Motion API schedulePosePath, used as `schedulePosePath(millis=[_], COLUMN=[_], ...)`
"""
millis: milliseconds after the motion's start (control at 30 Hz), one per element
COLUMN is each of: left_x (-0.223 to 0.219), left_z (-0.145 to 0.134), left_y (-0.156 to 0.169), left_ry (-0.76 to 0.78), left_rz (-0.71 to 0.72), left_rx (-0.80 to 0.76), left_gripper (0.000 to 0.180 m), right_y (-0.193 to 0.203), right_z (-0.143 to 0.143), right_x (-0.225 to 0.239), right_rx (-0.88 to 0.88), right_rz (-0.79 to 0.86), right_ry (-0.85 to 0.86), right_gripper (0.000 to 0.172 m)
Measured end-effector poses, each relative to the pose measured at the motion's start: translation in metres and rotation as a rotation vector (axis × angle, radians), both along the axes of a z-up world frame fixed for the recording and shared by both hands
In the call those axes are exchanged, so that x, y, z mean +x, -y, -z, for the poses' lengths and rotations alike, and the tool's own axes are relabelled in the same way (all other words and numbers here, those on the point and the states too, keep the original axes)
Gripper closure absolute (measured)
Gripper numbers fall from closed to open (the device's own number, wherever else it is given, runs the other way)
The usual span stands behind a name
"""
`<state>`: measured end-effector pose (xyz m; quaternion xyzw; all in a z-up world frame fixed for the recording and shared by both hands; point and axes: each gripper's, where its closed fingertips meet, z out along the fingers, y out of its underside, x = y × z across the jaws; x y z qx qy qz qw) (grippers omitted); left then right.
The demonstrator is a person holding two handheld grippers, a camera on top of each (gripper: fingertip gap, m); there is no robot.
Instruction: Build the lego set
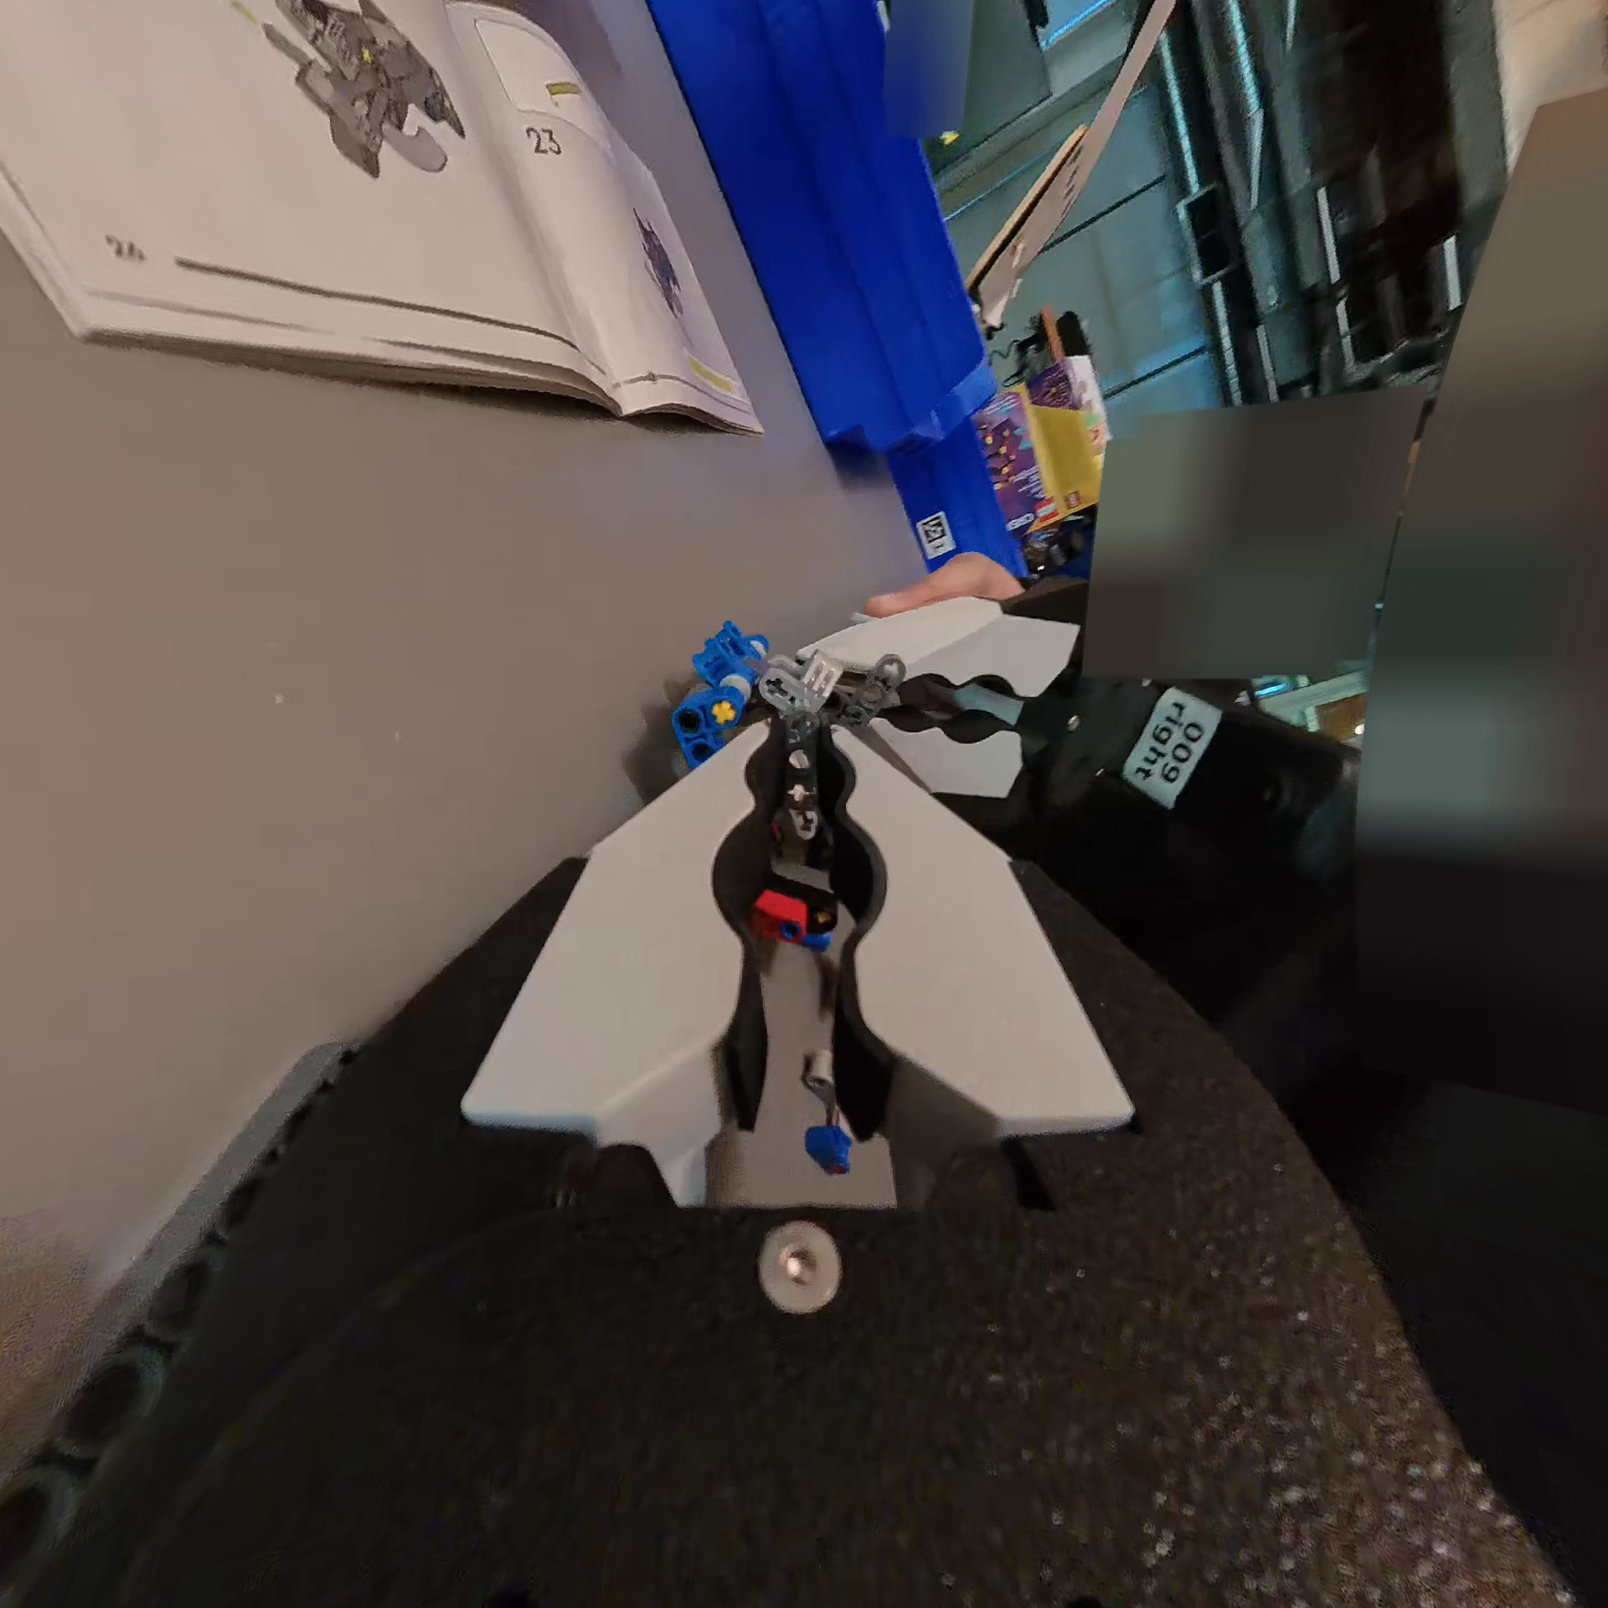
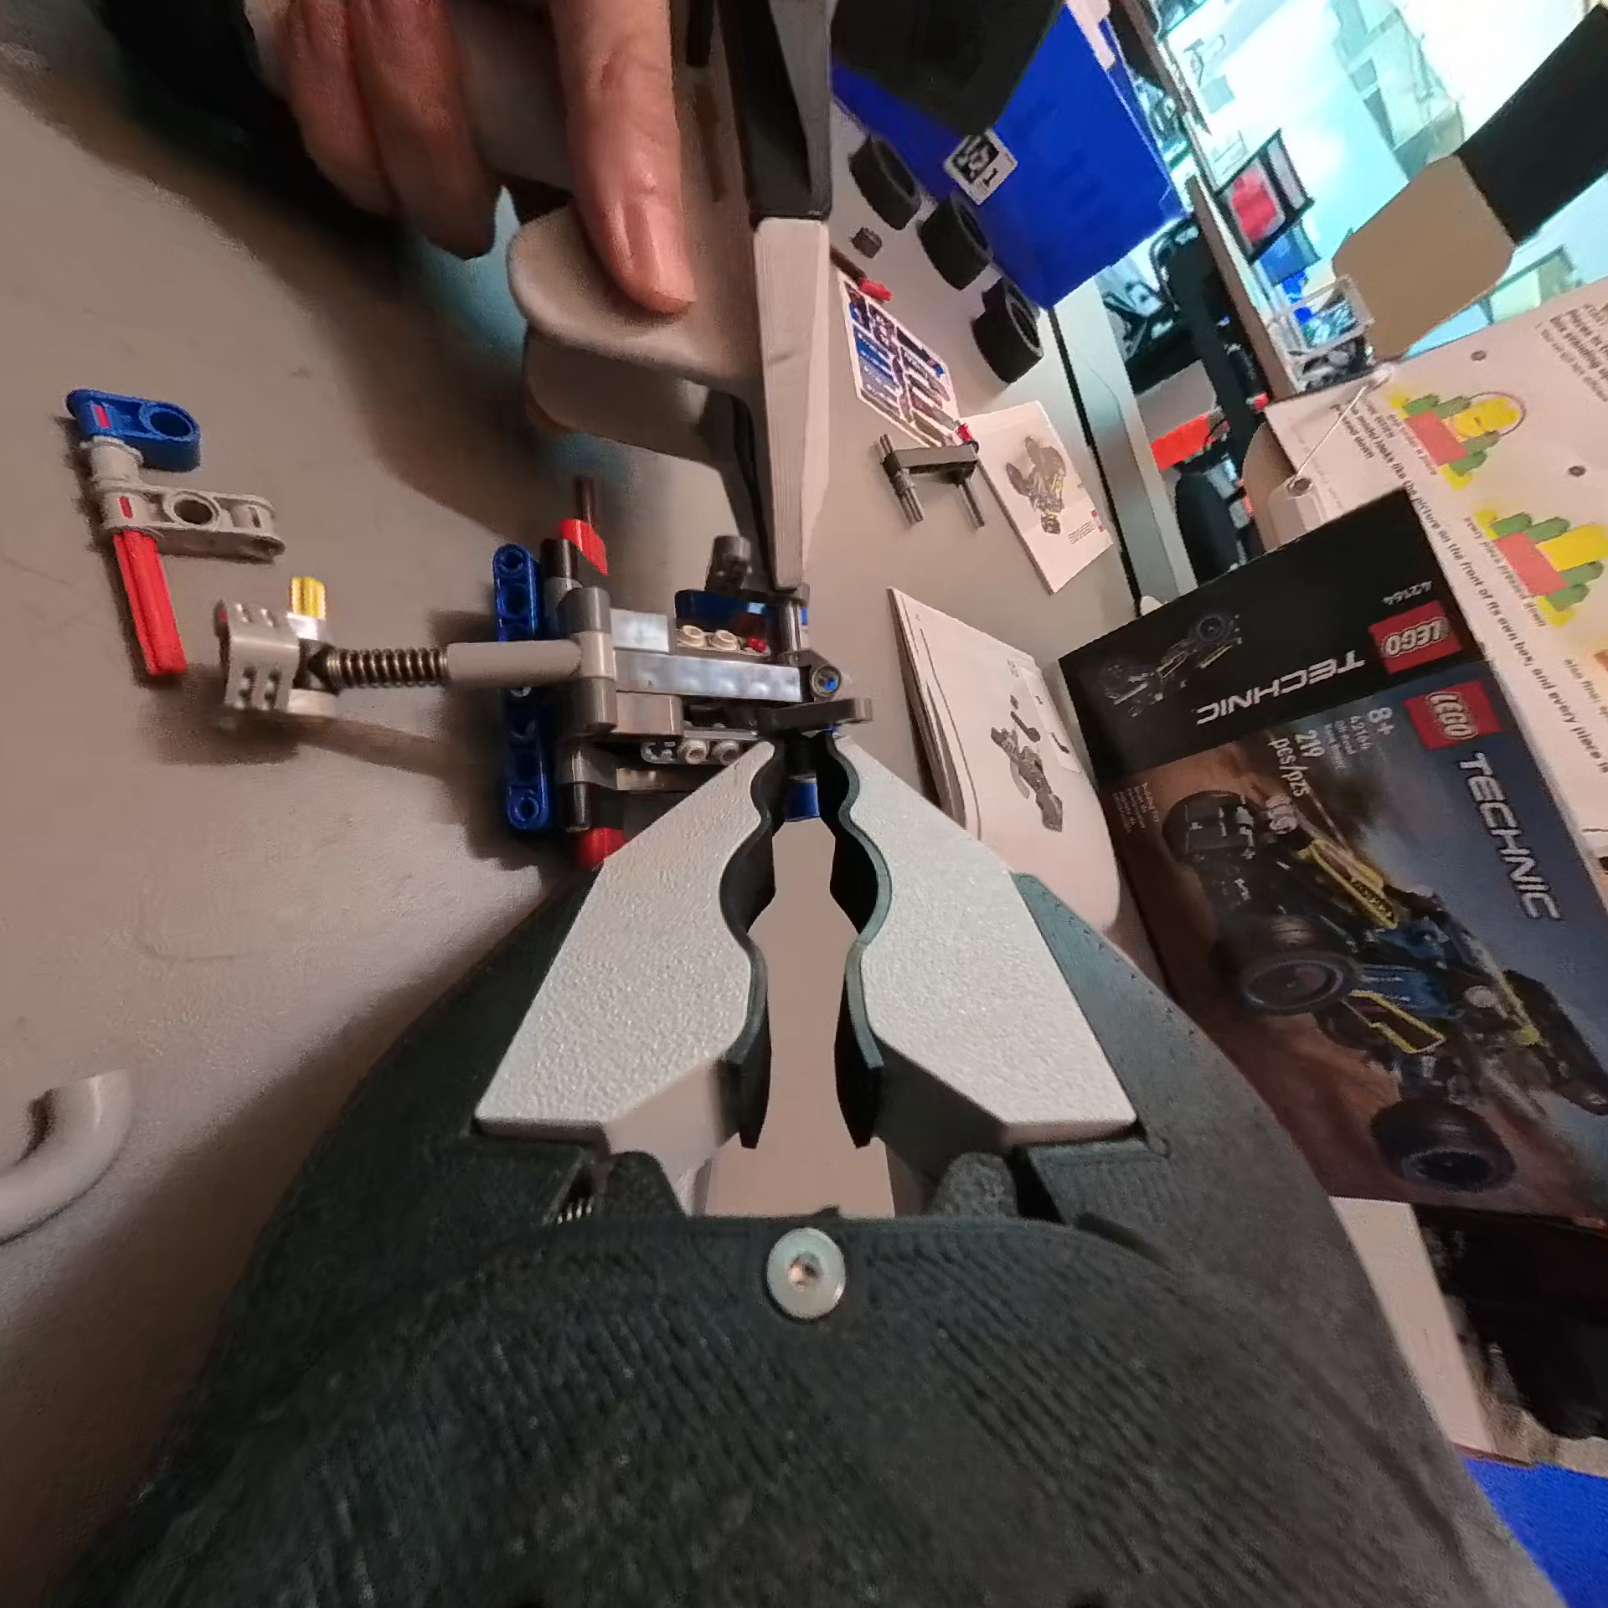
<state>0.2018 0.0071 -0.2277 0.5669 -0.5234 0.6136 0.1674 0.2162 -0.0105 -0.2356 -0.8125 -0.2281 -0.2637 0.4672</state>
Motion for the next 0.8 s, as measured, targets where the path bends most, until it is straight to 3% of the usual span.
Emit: schedulePosePath(millis=[167,333,600,800], left_x=[-0.0020,-0.0018,-0.0026,-0.0024], left_z=[0.0062,0.0069,0.0071,0.0094], left_y=[0.0014,0.0009,0.0033,0.0026], left_ry=[0.003,-0.108,-0.050,-0.009], left_rz=[0.020,0.012,0.065,0.127], left_rx=[0.047,-0.090,-0.017,0.119], left_gripper=[0.177,0.177,0.177,0.177], right_y=[0.0006,0.0007,0.0027,0.0026], right_z=[0.0058,0.0067,0.0083,0.0080], right_x=[-0.0005,-0.0018,-0.0031,-0.0036], right_rx=[-0.013,-0.002,-0.027,-0.020], right_rz=[-0.004,-0.015,-0.030,-0.030], right_ry=[-0.089,-0.214,-0.279,-0.250], right_gripper=[0.168,0.168,0.168,0.169])
